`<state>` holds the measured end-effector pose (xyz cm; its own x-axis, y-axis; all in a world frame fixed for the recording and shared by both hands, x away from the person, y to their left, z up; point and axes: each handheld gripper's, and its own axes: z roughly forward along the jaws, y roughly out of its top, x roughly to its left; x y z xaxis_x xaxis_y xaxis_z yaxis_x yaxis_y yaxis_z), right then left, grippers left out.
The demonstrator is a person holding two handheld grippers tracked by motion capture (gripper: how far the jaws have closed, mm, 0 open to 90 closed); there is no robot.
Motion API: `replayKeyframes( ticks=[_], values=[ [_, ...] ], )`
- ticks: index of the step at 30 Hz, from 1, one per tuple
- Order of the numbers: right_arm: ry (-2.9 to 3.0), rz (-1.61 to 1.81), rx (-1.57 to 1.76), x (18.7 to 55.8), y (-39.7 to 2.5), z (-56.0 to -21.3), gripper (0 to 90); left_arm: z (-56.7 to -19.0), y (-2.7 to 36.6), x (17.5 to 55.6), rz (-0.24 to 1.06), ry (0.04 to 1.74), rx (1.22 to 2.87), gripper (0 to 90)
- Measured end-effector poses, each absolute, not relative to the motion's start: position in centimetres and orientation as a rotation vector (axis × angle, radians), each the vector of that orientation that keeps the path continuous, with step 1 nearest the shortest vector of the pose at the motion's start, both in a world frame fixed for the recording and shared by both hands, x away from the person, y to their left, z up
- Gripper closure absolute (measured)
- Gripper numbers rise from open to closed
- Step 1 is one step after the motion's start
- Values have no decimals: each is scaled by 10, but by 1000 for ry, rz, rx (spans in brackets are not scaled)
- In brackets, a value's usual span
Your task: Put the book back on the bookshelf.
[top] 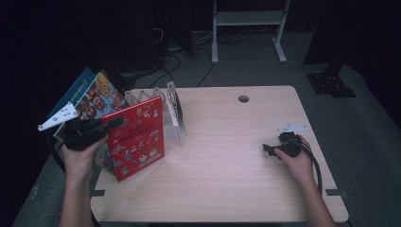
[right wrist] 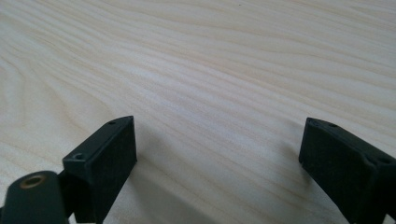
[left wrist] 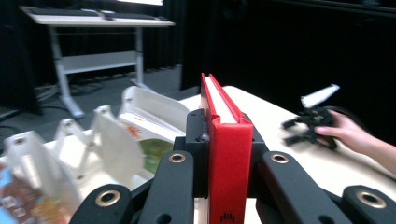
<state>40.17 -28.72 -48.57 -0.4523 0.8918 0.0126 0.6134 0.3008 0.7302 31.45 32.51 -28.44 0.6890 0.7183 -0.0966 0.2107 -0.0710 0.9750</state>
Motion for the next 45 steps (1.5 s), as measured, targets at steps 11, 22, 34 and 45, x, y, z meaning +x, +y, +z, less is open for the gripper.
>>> replayKeyframes(
  ticks=[11,22,34,45],
  values=[
    [2176,955,1347,402,-287,-486,102,-289,325,328,656,899,1538,797],
    [2176,955,1347,402,-287,-486,102,-302,314,352,746,949,1475,797],
    [2177,955,1347,402,-287,-486,102,-313,314,379,782,993,1407,797],
    [2176,955,1348,402,-287,-486,101,-318,313,392,834,1006,1413,796]
  ],
)
